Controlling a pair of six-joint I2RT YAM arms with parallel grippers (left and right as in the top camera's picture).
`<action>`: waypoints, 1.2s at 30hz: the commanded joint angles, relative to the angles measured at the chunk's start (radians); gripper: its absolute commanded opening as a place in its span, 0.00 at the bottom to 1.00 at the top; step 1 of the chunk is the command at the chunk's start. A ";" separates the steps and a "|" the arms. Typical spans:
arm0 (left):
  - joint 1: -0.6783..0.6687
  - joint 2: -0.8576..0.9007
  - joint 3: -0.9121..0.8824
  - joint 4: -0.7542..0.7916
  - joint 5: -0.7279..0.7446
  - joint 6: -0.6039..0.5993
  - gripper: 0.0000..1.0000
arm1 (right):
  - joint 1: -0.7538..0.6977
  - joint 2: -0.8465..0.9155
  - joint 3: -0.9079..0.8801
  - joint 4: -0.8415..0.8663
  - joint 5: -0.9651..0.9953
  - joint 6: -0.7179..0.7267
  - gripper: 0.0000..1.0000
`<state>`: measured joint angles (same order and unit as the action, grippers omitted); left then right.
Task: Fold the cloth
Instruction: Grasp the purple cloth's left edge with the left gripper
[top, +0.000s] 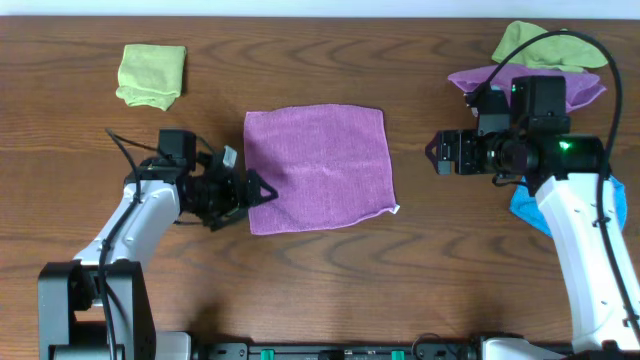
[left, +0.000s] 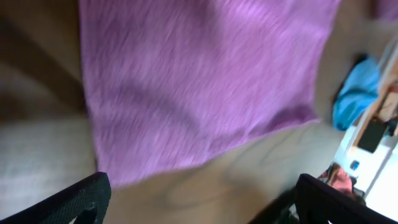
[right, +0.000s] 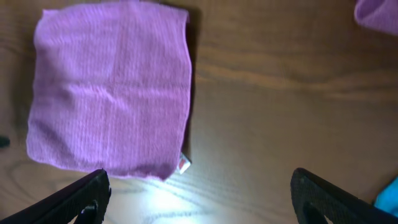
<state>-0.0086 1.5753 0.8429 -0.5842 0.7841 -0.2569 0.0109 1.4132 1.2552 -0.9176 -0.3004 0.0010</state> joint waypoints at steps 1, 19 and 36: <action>0.001 -0.007 0.009 -0.036 -0.029 0.056 0.96 | -0.008 0.010 -0.006 0.018 -0.030 -0.025 0.93; -0.128 -0.006 -0.071 0.066 -0.183 0.006 0.92 | -0.013 0.014 -0.006 0.042 -0.030 -0.025 0.90; -0.132 -0.006 -0.126 0.122 -0.226 -0.057 0.91 | -0.013 0.014 -0.006 0.043 -0.029 -0.025 0.85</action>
<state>-0.1394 1.5738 0.7403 -0.4625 0.5507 -0.2886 0.0093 1.4193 1.2552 -0.8745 -0.3191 -0.0120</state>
